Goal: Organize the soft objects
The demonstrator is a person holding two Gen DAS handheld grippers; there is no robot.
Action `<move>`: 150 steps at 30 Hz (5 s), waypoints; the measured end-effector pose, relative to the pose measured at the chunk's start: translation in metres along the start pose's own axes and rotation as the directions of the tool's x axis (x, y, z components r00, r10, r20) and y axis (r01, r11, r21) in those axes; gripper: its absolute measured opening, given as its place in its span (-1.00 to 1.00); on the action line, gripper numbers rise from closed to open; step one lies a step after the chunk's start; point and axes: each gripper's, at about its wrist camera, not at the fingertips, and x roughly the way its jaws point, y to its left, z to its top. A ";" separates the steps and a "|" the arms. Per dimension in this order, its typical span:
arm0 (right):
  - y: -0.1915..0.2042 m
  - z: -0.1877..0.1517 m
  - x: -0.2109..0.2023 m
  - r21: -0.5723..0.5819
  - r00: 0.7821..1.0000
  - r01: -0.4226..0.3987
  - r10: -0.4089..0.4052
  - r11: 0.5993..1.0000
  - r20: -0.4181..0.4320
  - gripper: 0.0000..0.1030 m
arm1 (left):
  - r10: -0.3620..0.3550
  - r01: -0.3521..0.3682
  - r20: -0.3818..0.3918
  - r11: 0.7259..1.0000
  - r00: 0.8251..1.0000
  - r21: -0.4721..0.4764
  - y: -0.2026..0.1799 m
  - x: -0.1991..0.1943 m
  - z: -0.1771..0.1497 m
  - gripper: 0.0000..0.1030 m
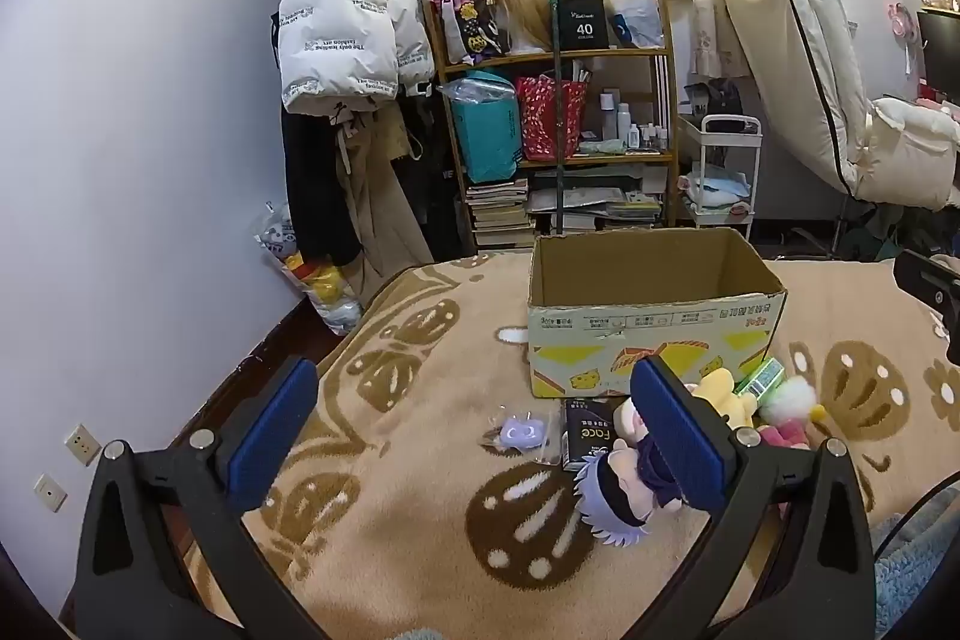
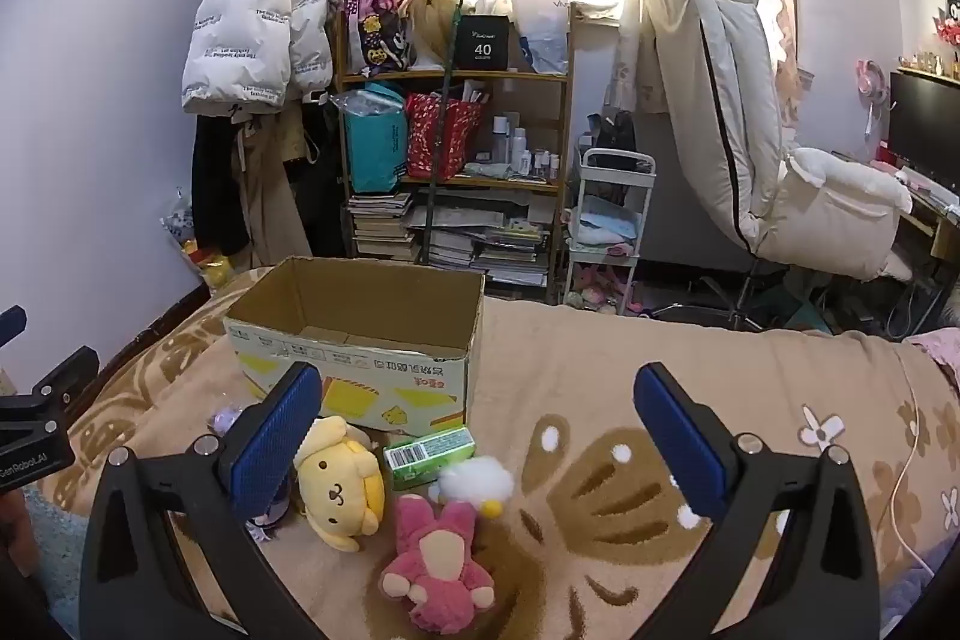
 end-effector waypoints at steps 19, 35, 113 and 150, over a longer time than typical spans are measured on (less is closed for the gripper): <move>-0.002 -0.001 0.001 0.025 1.000 -0.003 0.002 1.000 0.003 1.00 | 0.000 0.000 0.005 1.000 1.000 -0.008 0.004 0.001 0.000 0.99; -0.003 -0.002 0.003 0.032 1.000 -0.008 0.008 0.999 -0.004 1.00 | 0.011 -0.011 0.004 1.000 1.000 0.000 0.002 0.001 -0.002 0.99; -0.011 -0.013 0.036 0.163 0.968 -0.101 0.135 0.981 -0.212 1.00 | -0.026 0.027 -0.140 1.000 0.990 0.002 -0.002 0.030 -0.002 0.99; -0.017 -0.079 0.155 0.274 0.688 -0.046 0.229 0.961 -0.688 1.00 | -0.128 0.238 -0.492 0.957 0.861 0.167 -0.100 0.112 -0.050 0.99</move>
